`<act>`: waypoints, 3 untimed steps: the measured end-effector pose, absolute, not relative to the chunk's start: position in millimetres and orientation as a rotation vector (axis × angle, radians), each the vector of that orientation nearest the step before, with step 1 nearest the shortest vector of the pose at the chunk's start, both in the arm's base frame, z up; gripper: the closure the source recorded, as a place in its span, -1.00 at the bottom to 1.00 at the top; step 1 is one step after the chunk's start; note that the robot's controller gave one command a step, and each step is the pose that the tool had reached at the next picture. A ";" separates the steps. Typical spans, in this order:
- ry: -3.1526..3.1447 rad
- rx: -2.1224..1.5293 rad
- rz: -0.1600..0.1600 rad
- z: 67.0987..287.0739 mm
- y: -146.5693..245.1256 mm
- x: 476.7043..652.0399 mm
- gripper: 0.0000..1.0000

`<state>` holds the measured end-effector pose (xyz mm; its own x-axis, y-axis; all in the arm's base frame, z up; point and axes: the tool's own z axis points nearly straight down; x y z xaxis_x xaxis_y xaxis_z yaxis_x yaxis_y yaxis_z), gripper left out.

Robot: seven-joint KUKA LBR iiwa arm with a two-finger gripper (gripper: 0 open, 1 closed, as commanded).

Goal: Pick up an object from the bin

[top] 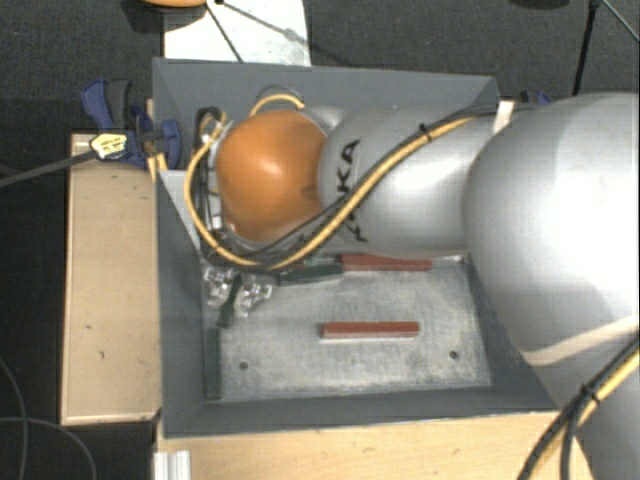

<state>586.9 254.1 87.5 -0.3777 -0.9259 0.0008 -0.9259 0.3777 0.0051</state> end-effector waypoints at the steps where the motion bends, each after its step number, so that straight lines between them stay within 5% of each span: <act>1: -2.606 1.750 -0.005 107.4 254.2 587.2 1.00; 3: -2.614 1.750 -0.001 145.0 254.8 588.6 1.00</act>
Offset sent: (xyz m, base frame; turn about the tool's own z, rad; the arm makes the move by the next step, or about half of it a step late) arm 0.0001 0.0002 0.0803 0.0000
